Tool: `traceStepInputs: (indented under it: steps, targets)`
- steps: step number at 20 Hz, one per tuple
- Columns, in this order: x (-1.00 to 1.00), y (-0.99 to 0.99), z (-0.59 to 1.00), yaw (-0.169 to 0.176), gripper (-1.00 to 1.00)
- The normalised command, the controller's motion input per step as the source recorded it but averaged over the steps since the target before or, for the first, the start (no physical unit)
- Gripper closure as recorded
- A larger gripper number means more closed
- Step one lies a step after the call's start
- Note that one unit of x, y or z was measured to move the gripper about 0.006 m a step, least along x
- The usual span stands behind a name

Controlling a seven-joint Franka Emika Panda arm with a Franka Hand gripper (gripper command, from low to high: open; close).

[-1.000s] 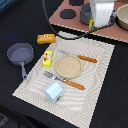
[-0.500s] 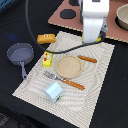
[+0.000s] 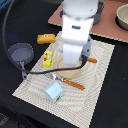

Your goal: Interact with the objects in diverse but meaningful ways.

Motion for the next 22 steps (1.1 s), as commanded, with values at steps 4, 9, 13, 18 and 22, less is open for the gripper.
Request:
traceStepInputs:
  steps: [4,9,13,18,22]
  targets:
    - [-0.33,0.00,-0.14,0.023,1.00]
    - [-0.05,0.17,0.16,0.003,1.00]
    - [-0.10,0.13,-0.01,0.001,1.00]
    - [-0.13,0.09,-0.11,0.010,1.00]
    - [-0.19,0.05,-0.22,0.018,1.00]
